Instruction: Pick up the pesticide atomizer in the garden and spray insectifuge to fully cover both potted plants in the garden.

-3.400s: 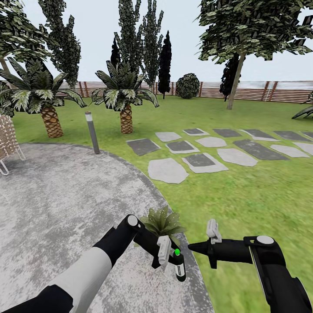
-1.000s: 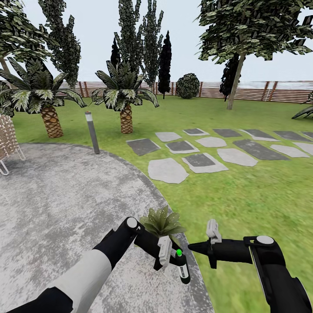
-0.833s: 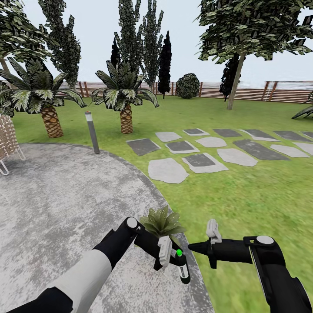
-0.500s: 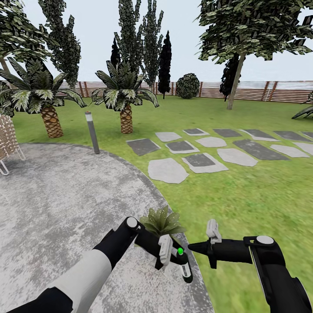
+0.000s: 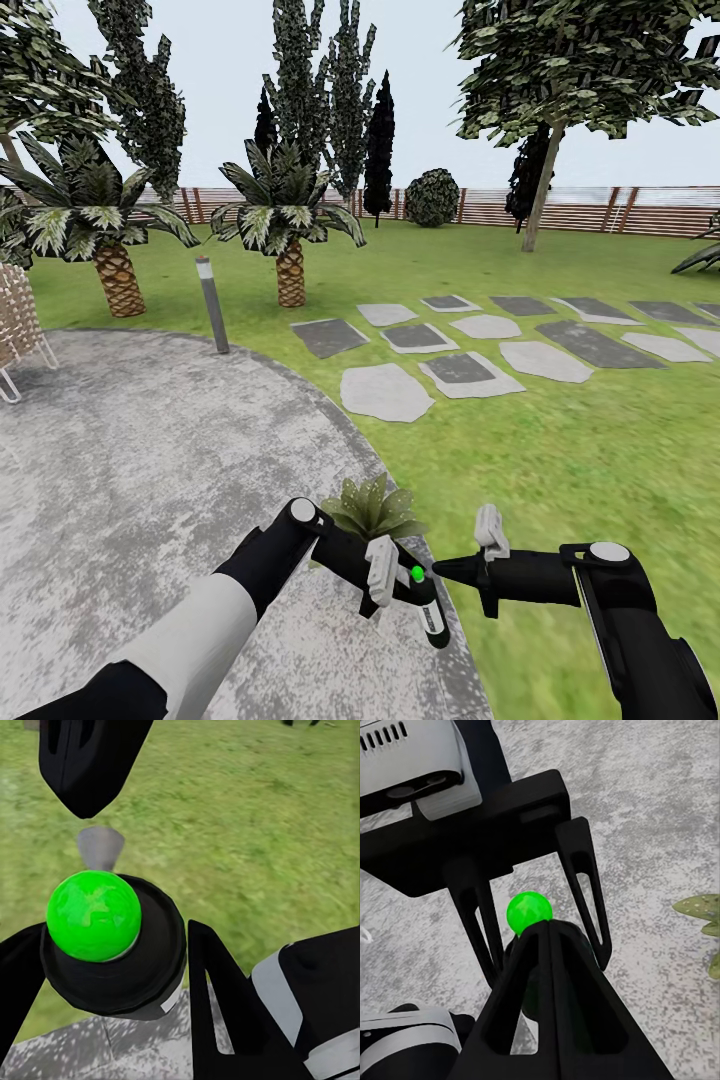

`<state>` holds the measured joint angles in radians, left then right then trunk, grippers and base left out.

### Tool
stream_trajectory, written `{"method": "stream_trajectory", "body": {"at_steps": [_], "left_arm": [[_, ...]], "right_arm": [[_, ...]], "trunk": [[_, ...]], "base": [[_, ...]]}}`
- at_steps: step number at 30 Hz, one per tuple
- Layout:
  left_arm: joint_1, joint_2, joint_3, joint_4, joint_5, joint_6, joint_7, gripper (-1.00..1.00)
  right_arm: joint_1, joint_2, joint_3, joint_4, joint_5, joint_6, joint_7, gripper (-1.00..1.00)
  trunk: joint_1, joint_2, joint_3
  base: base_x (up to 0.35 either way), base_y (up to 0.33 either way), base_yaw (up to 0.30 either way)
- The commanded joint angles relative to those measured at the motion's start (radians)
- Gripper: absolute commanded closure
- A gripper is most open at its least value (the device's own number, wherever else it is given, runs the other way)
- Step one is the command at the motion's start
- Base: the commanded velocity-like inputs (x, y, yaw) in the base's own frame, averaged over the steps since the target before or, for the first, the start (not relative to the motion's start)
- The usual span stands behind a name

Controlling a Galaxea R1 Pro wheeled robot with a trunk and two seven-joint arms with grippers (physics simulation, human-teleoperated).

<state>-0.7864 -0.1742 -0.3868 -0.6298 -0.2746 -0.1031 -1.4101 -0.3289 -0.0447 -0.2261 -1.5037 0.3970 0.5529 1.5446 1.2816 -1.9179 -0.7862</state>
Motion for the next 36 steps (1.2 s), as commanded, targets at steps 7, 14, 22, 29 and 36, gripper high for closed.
{"method": "stream_trajectory", "body": {"at_steps": [7,14,22,29,36], "left_arm": [[0.000,0.000,0.000,0.001,-0.003,-0.012,-0.001,1.00],[-0.001,0.000,0.000,0.001,-0.002,-0.012,0.000,1.00],[0.003,0.000,0.000,0.001,0.032,-0.014,0.000,1.00],[0.007,0.000,0.000,0.001,0.042,-0.015,0.000,1.00],[0.008,0.000,0.000,0.001,0.044,-0.015,0.000,1.00]], "right_arm": [[-0.001,0.000,-0.001,-0.001,0.006,0.010,0.007,1.00],[-0.001,0.001,-0.001,-0.001,0.006,0.011,0.007,1.00],[-0.001,0.002,0.000,-0.001,0.006,0.011,0.008,1.00],[-0.001,0.002,0.000,-0.001,0.006,0.011,0.008,1.00],[-0.001,0.002,0.001,-0.001,0.006,0.011,0.007,1.00]], "trunk": [[0.000,0.000,-0.001],[0.000,0.000,-0.001],[0.000,0.000,-0.001],[0.000,0.000,-0.001],[0.000,0.000,-0.001]], "base": [[0.000,0.000,0.000],[0.000,0.000,0.000],[0.000,0.000,0.000],[0.000,0.000,0.000],[0.000,0.000,0.000]]}}
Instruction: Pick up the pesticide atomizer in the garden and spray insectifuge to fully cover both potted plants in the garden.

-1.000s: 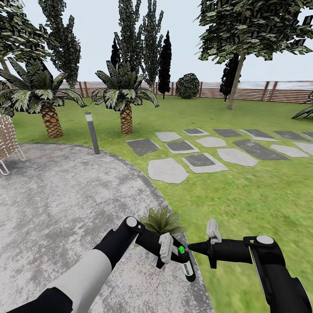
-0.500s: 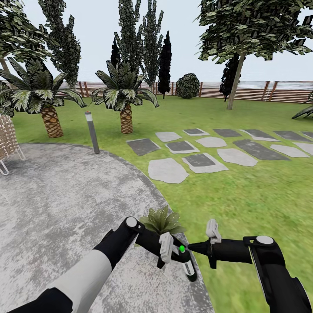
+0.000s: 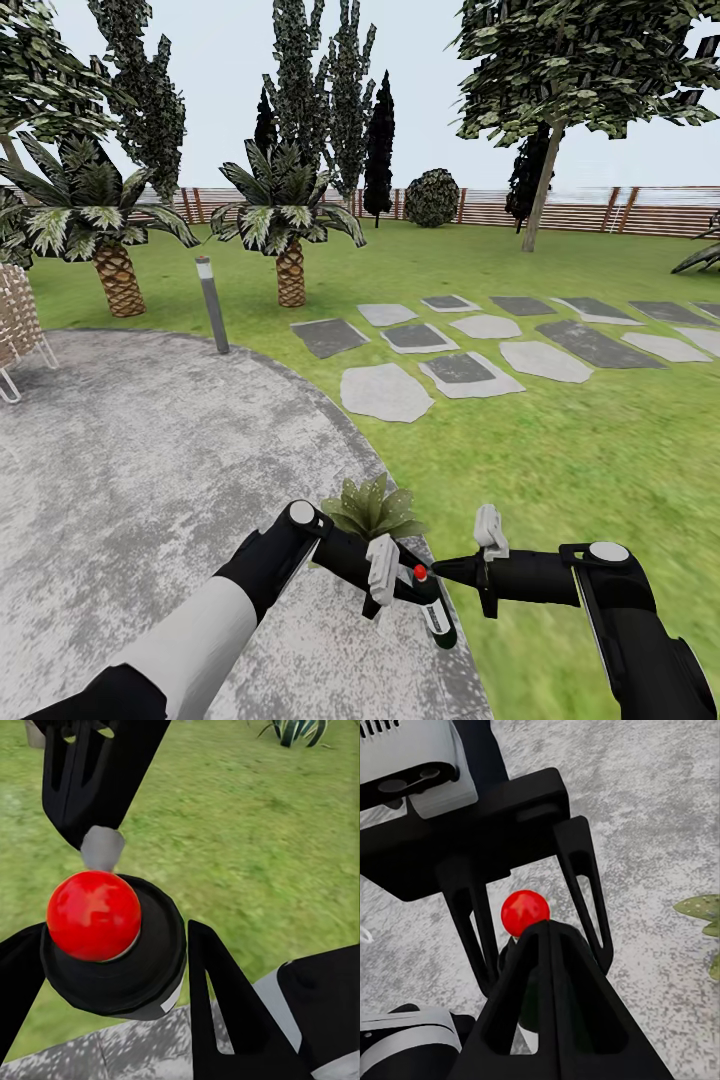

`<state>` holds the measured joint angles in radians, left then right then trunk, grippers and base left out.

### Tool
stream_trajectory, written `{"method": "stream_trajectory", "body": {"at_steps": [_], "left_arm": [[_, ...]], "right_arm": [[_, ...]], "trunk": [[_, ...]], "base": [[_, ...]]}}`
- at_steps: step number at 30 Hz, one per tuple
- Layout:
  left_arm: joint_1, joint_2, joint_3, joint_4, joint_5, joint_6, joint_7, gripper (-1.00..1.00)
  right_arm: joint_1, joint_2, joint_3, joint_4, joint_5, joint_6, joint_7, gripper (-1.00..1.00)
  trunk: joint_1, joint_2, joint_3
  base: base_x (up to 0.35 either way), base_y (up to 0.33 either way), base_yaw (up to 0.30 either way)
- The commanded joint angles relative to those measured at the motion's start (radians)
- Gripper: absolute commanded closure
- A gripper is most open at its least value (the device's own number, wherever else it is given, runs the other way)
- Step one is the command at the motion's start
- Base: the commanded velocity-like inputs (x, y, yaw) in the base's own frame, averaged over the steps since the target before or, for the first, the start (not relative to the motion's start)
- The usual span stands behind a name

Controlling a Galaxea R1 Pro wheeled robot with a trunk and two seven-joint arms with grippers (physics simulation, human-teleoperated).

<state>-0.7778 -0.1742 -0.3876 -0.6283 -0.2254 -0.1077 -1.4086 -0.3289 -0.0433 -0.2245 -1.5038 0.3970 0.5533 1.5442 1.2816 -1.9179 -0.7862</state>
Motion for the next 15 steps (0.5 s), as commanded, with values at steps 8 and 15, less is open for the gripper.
{"method": "stream_trajectory", "body": {"at_steps": [8,15], "left_arm": [[0.000,0.000,0.001,0.004,-0.005,-0.012,0.000,1.00],[0.000,0.000,-0.060,0.034,-0.010,-0.011,0.017,1.00]], "right_arm": [[-0.001,0.000,-0.001,-0.001,0.006,0.011,0.008,1.00],[-0.001,-0.001,-0.001,-0.001,0.006,0.011,0.009,1.00]], "trunk": [[0.000,0.000,-0.001],[0.000,0.000,-0.001]], "base": [[0.000,0.000,0.000],[0.000,0.000,0.000]]}}
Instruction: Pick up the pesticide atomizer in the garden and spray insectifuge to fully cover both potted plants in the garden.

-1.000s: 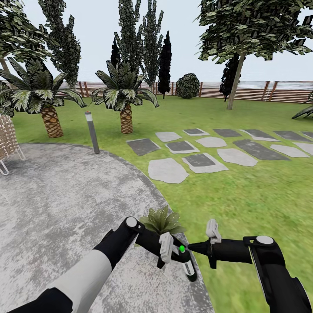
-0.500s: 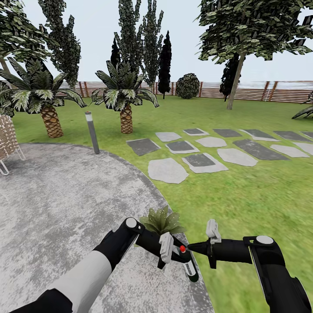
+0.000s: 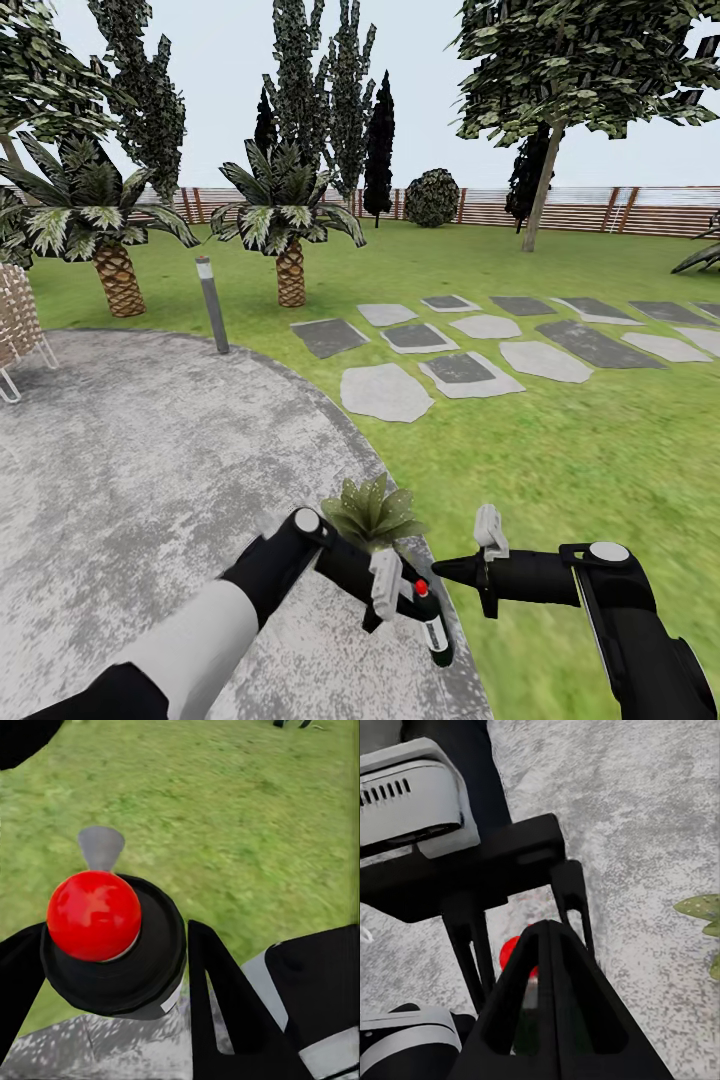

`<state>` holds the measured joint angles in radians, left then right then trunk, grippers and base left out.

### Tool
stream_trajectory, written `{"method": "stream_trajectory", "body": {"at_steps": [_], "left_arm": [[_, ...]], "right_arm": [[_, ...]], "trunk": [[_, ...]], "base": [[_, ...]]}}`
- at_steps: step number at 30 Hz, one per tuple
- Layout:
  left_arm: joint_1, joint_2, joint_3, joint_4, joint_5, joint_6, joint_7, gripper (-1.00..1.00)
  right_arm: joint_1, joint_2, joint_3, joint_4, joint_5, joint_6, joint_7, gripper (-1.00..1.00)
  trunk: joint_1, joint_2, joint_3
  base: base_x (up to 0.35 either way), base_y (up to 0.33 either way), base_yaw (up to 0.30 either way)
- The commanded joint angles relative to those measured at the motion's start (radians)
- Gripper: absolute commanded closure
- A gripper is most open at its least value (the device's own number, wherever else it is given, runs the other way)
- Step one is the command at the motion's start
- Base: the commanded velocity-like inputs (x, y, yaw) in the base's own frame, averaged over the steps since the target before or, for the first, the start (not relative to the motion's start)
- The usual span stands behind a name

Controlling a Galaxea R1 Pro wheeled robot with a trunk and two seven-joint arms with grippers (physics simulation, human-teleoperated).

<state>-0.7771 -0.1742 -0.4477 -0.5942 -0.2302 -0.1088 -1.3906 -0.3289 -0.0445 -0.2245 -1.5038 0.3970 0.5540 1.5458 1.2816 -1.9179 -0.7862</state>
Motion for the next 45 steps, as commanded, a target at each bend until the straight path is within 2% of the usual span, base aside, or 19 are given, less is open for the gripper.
{"method": "stream_trajectory", "body": {"at_steps": [1,6,13,16,18,21,23,24,25,28,30,31,34,35,37,38,40,44,45], "left_arm": [[-0.001,0.000,-0.025,0.004,-0.006,-0.010,0.023,1.00],[-0.001,0.000,-0.044,0.031,-0.008,-0.008,0.098,1.00],[-0.001,0.000,-0.039,0.034,-0.009,-0.003,0.109,1.00],[-0.001,0.000,-0.039,0.034,-0.017,0.010,0.108,1.00],[-0.001,0.000,-0.040,0.034,-0.045,0.055,0.109,1.00],[-0.002,0.000,-0.041,0.033,-0.080,0.104,0.109,1.00],[-0.001,0.000,-0.042,0.032,-0.096,0.137,0.119,1.00],[-0.001,0.000,-0.042,0.031,-0.098,0.152,0.131,1.00],[-0.001,0.000,-0.042,0.032,-0.100,0.170,0.141,1.00],[-0.001,0.000,-0.042,0.036,-0.101,0.191,0.148,1.00],[-0.001,0.000,-0.042,0.044,-0.101,0.196,0.151,1.00],[-0.001,0.000,-0.042,0.051,-0.101,0.198,0.152,1.00],[-0.001,0.000,-0.042,0.058,-0.101,0.199,0.157,1.00],[-0.001,0.000,-0.042,0.058,-0.101,0.199,0.167,1.00],[-0.001,0.000,-0.042,0.065,-0.099,0.201,0.256,1.00],[-0.001,0.000,-0.042,0.108,-0.097,0.223,0.372,1.00],[-0.001,0.000,-0.041,0.154,-0.094,0.239,0.465,1.00],[-0.001,0.000,-0.038,0.185,-0.091,0.305,0.705,1.00],[-0.001,0.000,-0.037,0.186,-0.090,0.383,0.816,1.00]], "right_arm": [[-0.001,0.000,0.000,-0.001,0.006,0.011,0.008,1.00],[-0.001,0.002,0.002,0.000,0.005,0.011,0.010,1.00],[0.002,-0.003,0.002,0.001,0.008,0.009,0.017,1.00],[0.006,-0.059,0.001,0.003,0.042,0.009,0.021,1.00],[0.008,-0.136,0.000,0.003,0.070,0.009,0.022,1.00],[0.012,-0.186,-0.016,0.006,0.079,0.009,0.020,1.00],[0.016,-0.234,-0.117,0.028,0.084,0.009,0.019,1.00],[0.017,-0.250,-0.193,0.045,0.092,0.009,0.021,-1.00],[0.018,-0.258,-0.266,0.069,0.124,0.009,0.020,-1.00],[0.018,-0.264,-0.393,0.093,0.231,0.004,0.015,-1.00],[0.018,-0.265,-0.506,0.099,0.288,0.001,0.013,-1.00],[0.018,-0.265,-0.600,0.101,0.309,0.001,0.012,-1.00],[0.018,-0.265,-0.821,0.108,0.328,0.000,0.008,-1.00],[0.018,-0.264,-0.856,0.109,0.329,0.000,0.008,-1.00],[0.018,-0.263,-0.904,0.110,0.332,0.001,0.006,-1.00],[0.018,-0.263,-0.917,0.110,0.333,0.002,0.005,-1.00],[0.018,-0.264,-0.920,0.109,0.335,0.001,-0.033,-1.00],[0.018,-0.255,-0.916,0.111,0.340,0.002,-0.308,-1.00],[0.018,-0.252,-0.915,0.111,0.341,0.003,-0.397,-1.00]], "trunk": [[0.000,0.000,-0.001],[0.000,0.000,-0.001],[0.000,0.000,-0.001],[0.000,0.000,-0.001],[0.000,0.000,-0.001],[0.000,0.000,-0.001],[0.000,0.000,-0.001],[0.000,0.000,-0.001],[0.000,0.000,-0.001],[0.000,0.000,-0.001],[0.000,0.000,-0.001],[0.000,0.000,-0.001],[0.000,0.000,-0.001],[0.000,0.000,-0.001],[0.000,0.000,-0.001],[0.000,0.000,-0.001],[0.000,0.000,-0.001],[0.000,0.000,-0.001],[0.000,0.000,-0.001]], "base": [[0.000,0.000,0.000],[0.000,0.000,0.000],[0.000,0.000,0.000],[0.000,0.000,0.000],[0.000,0.000,0.000],[0.000,0.000,0.000],[0.000,0.000,0.000],[0.000,0.000,0.000],[0.000,0.000,0.000],[0.000,0.000,0.000],[0.000,0.000,0.000],[0.000,0.000,0.000],[0.000,0.000,0.000],[0.000,0.000,0.000],[0.000,0.000,0.000],[0.000,0.000,0.000],[0.000,0.000,0.000],[0.000,0.000,0.000],[0.000,0.000,0.000]]}}
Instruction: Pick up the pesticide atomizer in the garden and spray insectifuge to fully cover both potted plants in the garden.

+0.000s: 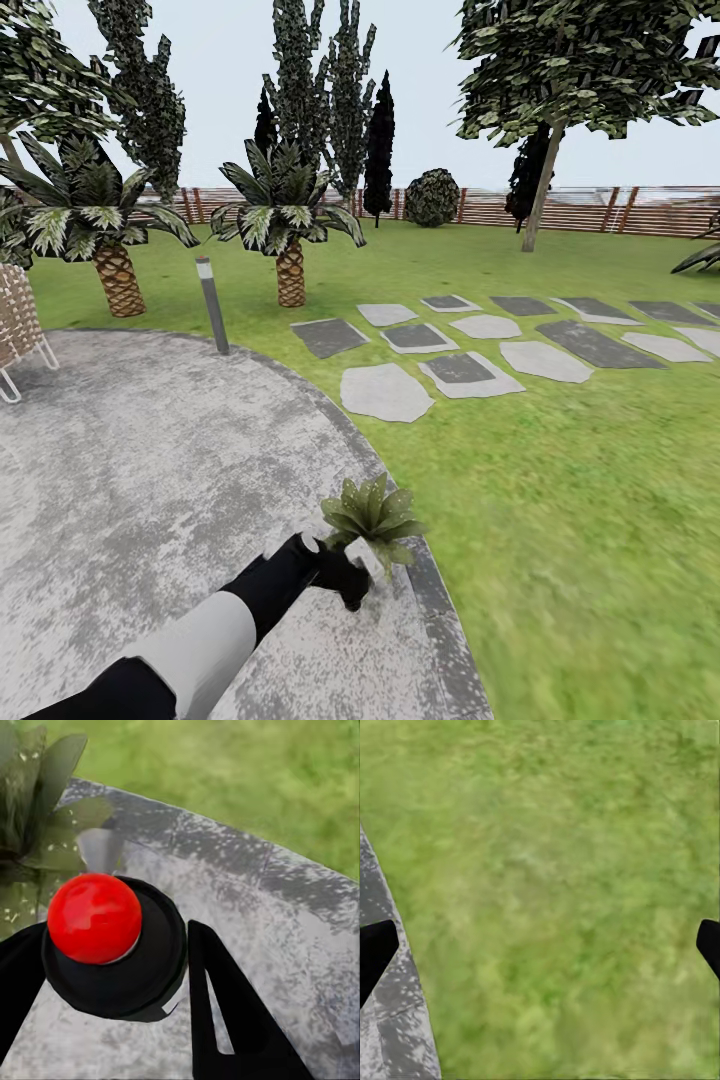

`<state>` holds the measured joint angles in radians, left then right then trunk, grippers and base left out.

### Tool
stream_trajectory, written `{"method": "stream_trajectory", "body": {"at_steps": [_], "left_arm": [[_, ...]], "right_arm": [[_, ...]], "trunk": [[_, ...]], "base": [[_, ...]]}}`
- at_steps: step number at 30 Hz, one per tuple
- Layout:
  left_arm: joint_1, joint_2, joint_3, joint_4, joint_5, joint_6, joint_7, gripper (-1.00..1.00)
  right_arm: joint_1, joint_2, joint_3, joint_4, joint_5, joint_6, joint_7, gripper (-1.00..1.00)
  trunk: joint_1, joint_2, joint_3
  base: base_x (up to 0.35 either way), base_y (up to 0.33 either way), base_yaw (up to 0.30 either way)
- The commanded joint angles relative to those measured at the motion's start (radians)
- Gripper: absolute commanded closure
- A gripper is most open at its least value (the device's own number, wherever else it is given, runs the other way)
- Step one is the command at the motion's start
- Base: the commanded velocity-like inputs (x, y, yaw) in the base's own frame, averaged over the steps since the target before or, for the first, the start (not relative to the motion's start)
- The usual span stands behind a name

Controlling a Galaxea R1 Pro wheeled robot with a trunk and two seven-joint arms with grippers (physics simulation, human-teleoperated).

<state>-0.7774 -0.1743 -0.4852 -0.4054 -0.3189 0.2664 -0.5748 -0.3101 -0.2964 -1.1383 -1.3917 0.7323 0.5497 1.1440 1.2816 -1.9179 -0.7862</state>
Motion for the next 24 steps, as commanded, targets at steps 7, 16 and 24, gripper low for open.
{"method": "stream_trajectory", "body": {"at_steps": [7,16,24], "left_arm": [[0.000,0.000,0.013,-0.062,0.259,0.200,0.462,1.00],[-0.001,0.010,0.147,-0.077,0.358,0.234,0.516,1.00],[-0.009,0.030,0.179,-0.153,0.359,0.388,0.516,1.00]], "right_arm": [[-0.001,0.001,-0.001,0.003,0.003,0.007,-0.193,-1.00],[-0.001,0.000,-0.006,0.003,0.001,0.007,-0.193,-1.00],[-0.001,0.000,-0.007,0.002,-0.003,0.009,-0.190,-1.00]], "trunk": [[0.000,-0.001,-0.001],[0.000,-0.001,-0.001],[0.000,-0.001,-0.001]], "base": [[0.000,0.000,0.000],[0.000,0.000,0.000],[0.000,0.000,0.000]]}}
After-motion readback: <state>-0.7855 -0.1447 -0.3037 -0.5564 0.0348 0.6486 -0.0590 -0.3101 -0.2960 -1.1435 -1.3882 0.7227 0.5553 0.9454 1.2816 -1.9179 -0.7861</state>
